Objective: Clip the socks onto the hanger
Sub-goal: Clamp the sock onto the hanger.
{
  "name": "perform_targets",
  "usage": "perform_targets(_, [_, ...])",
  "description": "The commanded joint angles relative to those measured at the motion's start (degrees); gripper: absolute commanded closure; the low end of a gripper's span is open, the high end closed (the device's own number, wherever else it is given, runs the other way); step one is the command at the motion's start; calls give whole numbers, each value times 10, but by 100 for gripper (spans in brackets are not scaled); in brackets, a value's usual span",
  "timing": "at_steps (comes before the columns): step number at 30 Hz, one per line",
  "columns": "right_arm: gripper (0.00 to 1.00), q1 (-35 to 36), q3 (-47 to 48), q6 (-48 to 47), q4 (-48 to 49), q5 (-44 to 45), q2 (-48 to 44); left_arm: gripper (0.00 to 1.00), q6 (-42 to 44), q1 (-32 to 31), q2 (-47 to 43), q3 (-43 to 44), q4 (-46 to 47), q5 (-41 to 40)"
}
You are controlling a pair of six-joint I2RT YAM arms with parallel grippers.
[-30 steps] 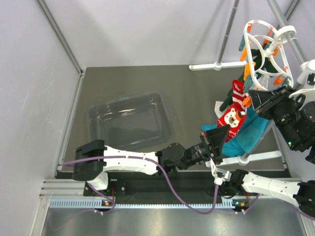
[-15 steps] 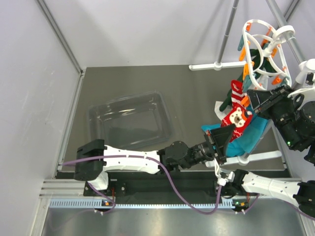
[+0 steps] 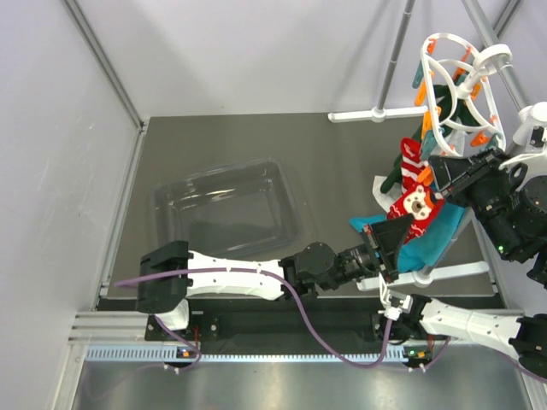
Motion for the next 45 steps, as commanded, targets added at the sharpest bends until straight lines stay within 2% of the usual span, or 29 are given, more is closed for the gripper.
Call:
perform_targets(1, [100, -1, -16, 3, -37, -59, 11, 100, 25, 0, -7, 12, 46, 4])
perform_targets(9, [100, -1, -14, 1, -37, -53, 14, 100, 40, -2, -16, -8, 86, -7])
perform_targets(26, [100, -1, -10, 0, -40, -54, 18, 100, 40, -3, -38, -37, 83, -23])
perform_targets(45, [100, -1, -16, 1, -38, -56, 14, 100, 47, -2, -34, -16, 90, -13])
